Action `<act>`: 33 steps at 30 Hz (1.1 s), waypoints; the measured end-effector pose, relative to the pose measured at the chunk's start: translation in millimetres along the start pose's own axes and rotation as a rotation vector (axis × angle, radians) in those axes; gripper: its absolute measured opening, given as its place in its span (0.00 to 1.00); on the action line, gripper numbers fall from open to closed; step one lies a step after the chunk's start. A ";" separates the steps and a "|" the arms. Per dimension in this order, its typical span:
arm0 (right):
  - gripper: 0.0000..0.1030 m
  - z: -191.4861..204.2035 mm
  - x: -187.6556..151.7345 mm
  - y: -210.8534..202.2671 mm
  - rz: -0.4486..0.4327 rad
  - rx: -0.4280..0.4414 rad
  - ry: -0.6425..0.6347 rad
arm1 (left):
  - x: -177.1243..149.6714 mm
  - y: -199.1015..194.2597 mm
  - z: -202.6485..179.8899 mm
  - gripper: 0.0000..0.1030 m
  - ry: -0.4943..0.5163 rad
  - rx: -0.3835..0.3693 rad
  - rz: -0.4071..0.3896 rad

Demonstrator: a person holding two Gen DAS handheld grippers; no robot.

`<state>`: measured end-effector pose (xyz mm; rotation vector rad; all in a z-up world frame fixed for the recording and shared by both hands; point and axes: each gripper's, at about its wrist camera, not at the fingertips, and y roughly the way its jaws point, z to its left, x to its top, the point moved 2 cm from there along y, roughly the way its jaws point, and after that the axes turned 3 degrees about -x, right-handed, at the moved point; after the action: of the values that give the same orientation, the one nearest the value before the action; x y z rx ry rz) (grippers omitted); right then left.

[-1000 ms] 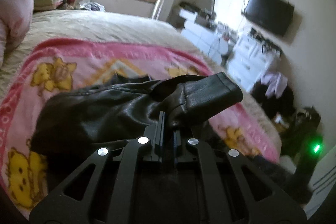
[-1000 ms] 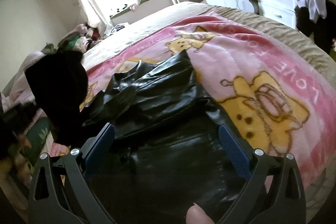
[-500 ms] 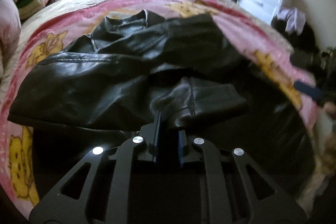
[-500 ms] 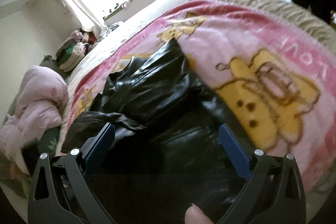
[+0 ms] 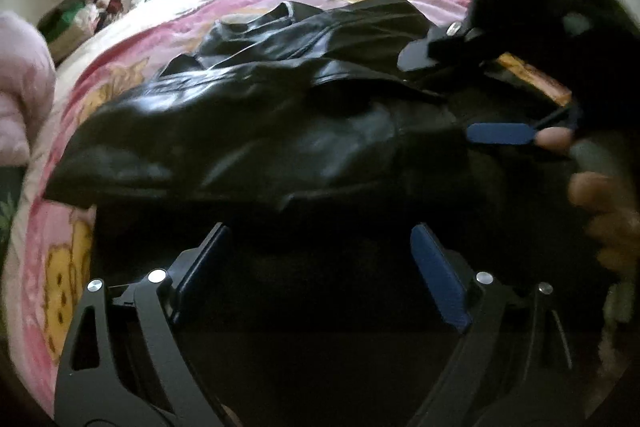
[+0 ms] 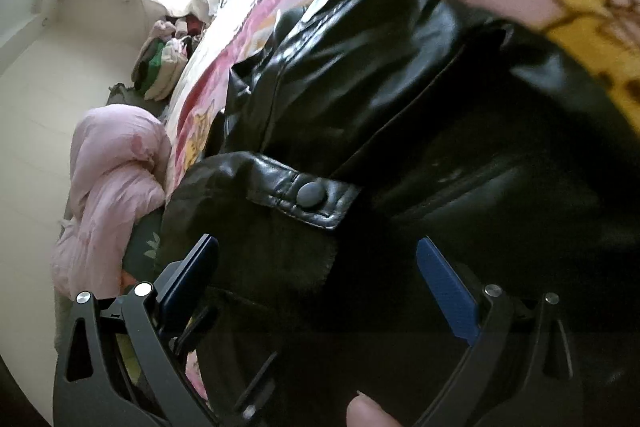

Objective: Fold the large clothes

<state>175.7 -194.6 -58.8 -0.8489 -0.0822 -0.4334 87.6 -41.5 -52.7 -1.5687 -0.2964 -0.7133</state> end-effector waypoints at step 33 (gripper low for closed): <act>0.05 132.3 78.0 -77.9 -0.450 -0.223 -0.739 | 68.8 -23.3 205.7 0.49 -0.561 -0.142 -0.200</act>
<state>228.6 -168.0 102.9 -1.1818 -0.9354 -0.5338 181.3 144.8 11.0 -1.8756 -0.8404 -0.4377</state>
